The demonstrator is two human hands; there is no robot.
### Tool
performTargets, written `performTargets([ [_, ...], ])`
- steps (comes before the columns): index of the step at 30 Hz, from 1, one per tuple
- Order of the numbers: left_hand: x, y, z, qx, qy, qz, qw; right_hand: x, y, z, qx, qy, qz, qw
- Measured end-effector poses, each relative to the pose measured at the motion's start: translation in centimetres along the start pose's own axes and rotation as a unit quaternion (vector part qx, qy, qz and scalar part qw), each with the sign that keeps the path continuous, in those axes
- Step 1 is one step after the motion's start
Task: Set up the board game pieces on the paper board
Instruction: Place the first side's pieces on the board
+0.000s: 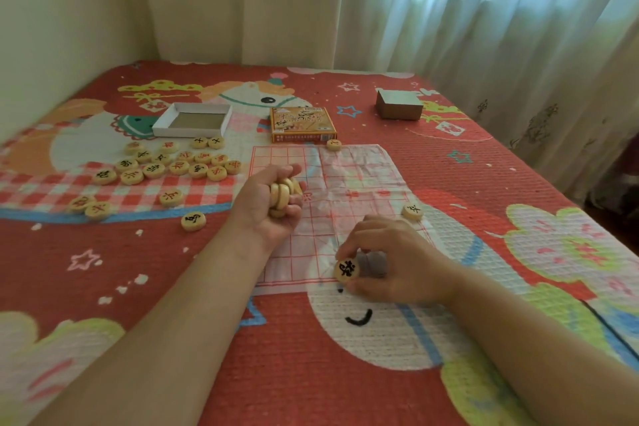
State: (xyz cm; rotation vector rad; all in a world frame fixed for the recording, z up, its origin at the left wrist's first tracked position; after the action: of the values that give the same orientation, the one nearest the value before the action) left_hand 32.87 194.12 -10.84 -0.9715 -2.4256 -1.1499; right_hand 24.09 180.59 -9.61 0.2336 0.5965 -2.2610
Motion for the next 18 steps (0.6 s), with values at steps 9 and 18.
performTargets([
  [9,-0.1,-0.9,0.1,-0.004,-0.005,0.003,1.000,0.1,0.7,-0.1,-0.047,-0.007,-0.016,0.999],
  [18,-0.1,-1.6,-0.7,0.047,-0.062,0.093,0.993,-4.7,3.0,2.4,-0.111,0.193,-0.115,0.968],
])
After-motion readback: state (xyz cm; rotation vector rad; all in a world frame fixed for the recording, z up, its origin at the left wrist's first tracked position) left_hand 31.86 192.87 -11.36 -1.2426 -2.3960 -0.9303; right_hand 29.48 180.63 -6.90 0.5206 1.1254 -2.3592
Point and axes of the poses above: each hand's wrist, its own x-axis away from the middle knuckle, its own z-axis out of the back of the hand, y = z × x, the point moved 5 cm from there along -x, towards the middle knuckle, and after that the axes turned 14 degrees about z, right-handed, at the moved point
